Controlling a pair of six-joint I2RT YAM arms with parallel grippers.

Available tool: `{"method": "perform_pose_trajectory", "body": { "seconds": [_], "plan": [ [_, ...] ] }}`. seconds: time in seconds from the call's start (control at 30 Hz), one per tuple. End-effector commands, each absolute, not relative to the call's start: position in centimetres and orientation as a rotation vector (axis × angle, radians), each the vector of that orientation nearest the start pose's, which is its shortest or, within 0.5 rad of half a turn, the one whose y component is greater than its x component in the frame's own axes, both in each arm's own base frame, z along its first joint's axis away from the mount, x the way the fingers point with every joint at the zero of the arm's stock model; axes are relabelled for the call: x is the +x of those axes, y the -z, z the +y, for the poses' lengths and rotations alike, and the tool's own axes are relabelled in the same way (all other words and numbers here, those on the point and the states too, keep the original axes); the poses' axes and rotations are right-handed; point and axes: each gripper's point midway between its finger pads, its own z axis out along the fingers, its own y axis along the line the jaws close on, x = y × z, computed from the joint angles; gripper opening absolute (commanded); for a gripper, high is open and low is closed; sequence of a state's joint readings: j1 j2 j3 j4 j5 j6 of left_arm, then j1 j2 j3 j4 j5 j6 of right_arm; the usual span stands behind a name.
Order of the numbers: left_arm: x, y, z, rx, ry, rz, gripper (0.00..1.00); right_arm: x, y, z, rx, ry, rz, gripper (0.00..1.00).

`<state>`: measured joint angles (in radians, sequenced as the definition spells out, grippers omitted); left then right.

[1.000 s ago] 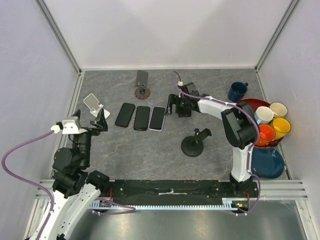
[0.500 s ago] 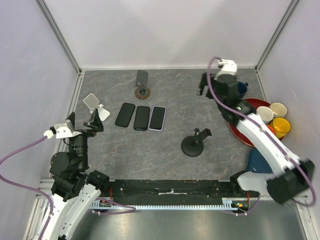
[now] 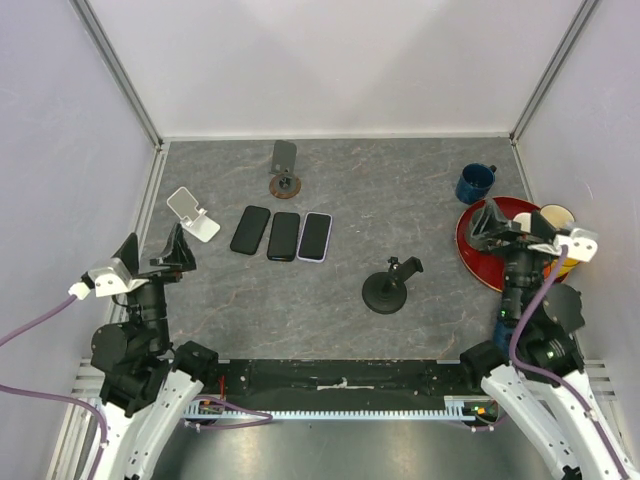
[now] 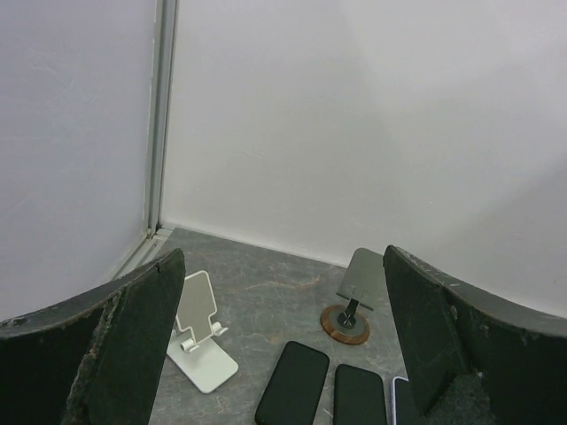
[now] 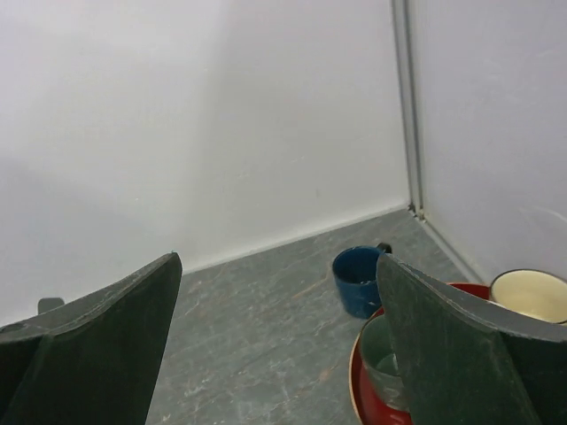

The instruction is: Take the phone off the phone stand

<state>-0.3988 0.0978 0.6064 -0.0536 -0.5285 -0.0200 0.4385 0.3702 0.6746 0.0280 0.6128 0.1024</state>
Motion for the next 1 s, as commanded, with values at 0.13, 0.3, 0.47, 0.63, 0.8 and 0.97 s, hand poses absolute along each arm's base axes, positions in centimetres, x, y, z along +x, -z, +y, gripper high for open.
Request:
{"method": "perform_pose_trajectory", "body": {
  "seconds": [0.13, 0.3, 0.47, 0.63, 0.8, 0.97],
  "plan": [
    [16.0, -38.5, 3.2, -0.359, 0.143, 1.000, 1.00, 20.2, -36.5, -3.1, 0.319, 0.065, 1.201, 0.98],
    [15.6, -38.3, 4.1, -0.400, 0.122, 0.958, 1.00, 19.6, -36.1, -4.0, 0.358, 0.090, 1.168, 0.98],
    [16.2, -38.1, 3.9, -0.394, 0.115, 0.963, 1.00, 19.5, -35.9, -4.0, 0.377, 0.061, 1.148, 0.98],
    [16.8, -37.9, 3.3, -0.367, 0.122, 0.978, 1.00, 19.8, -35.6, -3.4, 0.352, 0.046, 1.147, 0.98],
    [17.0, -37.8, 3.2, -0.372, 0.125, 0.987, 1.00, 20.3, -35.4, -2.8, 0.325, 0.034, 1.159, 0.98],
    [16.9, -38.0, 3.1, -0.369, 0.139, 0.978, 1.00, 20.3, -35.5, -2.6, 0.316, 0.029, 1.158, 0.98]
  ]
}}
